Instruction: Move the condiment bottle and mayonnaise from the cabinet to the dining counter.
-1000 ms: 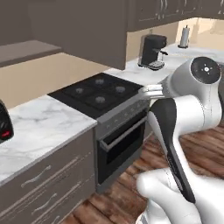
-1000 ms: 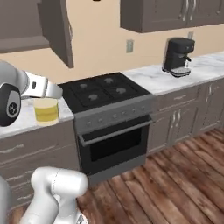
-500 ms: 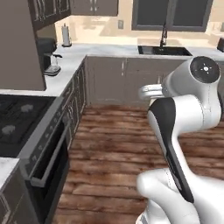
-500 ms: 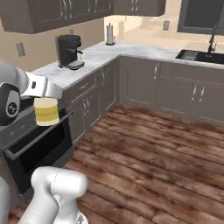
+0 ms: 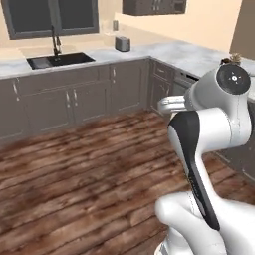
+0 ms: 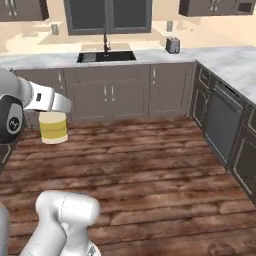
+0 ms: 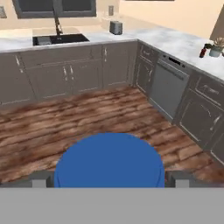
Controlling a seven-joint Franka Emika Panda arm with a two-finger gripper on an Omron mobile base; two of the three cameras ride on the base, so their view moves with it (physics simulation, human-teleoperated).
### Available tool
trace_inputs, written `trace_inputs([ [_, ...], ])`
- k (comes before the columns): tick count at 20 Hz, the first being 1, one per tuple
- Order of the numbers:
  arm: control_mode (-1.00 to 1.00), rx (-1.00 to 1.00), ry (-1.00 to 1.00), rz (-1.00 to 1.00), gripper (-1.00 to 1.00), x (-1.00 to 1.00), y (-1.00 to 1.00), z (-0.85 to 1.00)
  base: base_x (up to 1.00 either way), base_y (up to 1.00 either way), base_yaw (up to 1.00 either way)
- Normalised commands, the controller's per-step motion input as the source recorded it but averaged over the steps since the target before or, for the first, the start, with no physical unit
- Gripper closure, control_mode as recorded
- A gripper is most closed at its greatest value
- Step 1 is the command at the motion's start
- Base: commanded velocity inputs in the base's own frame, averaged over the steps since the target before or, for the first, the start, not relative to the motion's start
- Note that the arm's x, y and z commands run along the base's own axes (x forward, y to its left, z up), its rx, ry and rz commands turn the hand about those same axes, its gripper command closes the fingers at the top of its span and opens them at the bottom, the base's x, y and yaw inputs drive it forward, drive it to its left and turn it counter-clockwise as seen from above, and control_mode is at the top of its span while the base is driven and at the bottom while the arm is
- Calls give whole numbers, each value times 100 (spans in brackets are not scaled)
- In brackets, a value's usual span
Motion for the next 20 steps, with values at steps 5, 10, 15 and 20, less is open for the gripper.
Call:
trace_inputs([
  [5, 100, 0, 0, 0, 100, 0, 0, 0, 24, -26, -85],
  [10, 100, 0, 0, 0, 100, 0, 0, 0, 56, -3, -74],
  [15, 100, 0, 0, 0, 100, 0, 0, 0, 92, 20, -36],
  [20, 100, 0, 0, 0, 100, 0, 0, 0, 100, 39, -14],
])
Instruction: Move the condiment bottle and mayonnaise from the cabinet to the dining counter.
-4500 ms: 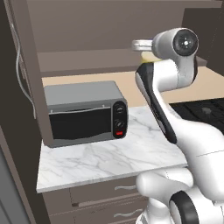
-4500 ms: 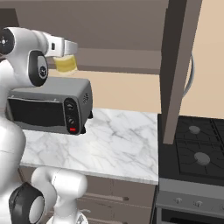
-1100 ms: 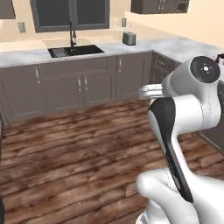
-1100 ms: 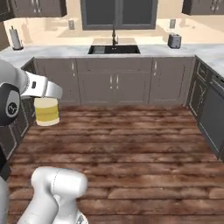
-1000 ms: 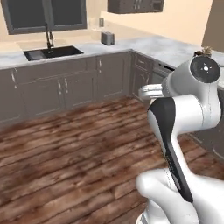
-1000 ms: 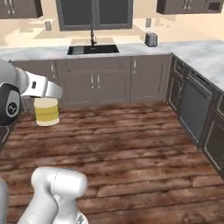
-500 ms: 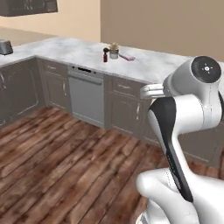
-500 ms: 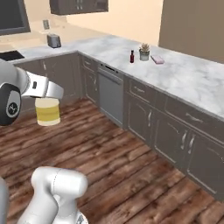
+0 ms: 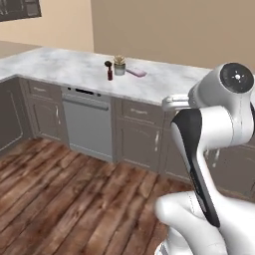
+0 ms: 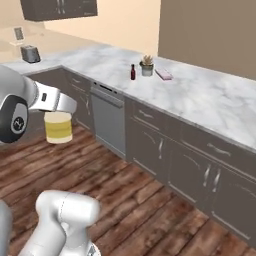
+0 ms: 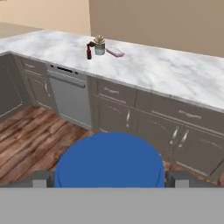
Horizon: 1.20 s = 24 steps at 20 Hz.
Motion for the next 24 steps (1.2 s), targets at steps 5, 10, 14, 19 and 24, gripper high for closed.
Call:
trace_inputs([
  [5, 100, 0, 0, 0, 100, 0, 0, 0, 100, 56, -17],
  [10, 100, 0, 0, 0, 100, 0, 0, 0, 100, 32, -21],
  [14, 100, 0, 0, 0, 100, 0, 0, 0, 100, 2, -37],
  [19, 100, 0, 0, 0, 100, 0, 0, 0, 100, 0, -50],
  [24, 100, 0, 0, 0, 100, 0, 0, 0, 100, 1, -43],
])
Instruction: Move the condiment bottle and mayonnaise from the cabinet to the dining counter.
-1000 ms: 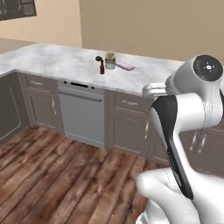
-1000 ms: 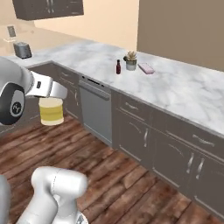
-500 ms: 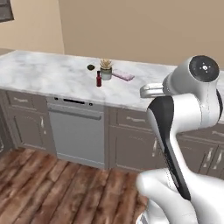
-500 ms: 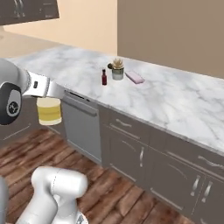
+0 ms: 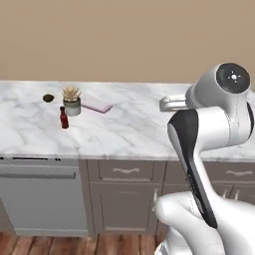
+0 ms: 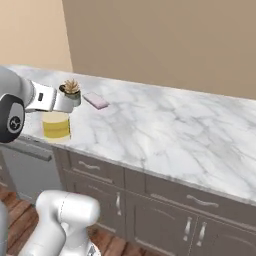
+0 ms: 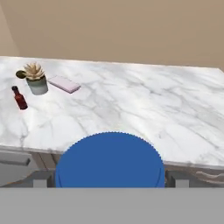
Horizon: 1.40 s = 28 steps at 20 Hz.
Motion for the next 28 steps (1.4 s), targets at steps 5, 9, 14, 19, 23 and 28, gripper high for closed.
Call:
trace_inputs([
  [5, 100, 0, 0, 0, 100, 0, 0, 0, 99, 23, -25],
  [9, 100, 0, 0, 0, 100, 0, 0, 0, 94, 35, -12],
  [14, 100, 0, 0, 0, 100, 0, 0, 0, 77, 38, -3],
  [19, -100, 0, 4, -10, 100, 26, 41, -14, 0, 0, 0],
  [23, -100, 0, 2, -22, 100, 8, 92, -46, 0, 0, 0],
  [28, -100, 0, 0, -7, 100, 13, 96, -53, 0, 0, 0],
])
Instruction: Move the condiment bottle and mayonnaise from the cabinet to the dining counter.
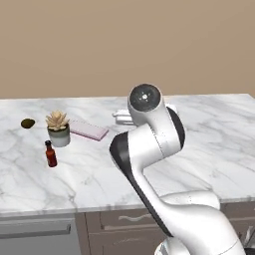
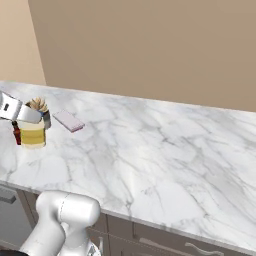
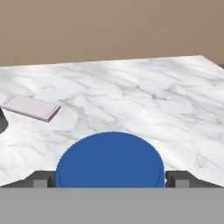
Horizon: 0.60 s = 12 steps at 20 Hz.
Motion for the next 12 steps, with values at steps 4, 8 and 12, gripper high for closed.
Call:
trace_inputs([
  [4, -100, 0, 0, 4, 100, 15, 68, -56, 0, 0, 0],
  [8, -100, 0, 0, 13, 100, 35, 56, -49, 0, 0, 0],
  [12, -100, 0, 0, 15, 100, 47, 43, -45, 0, 0, 0],
])
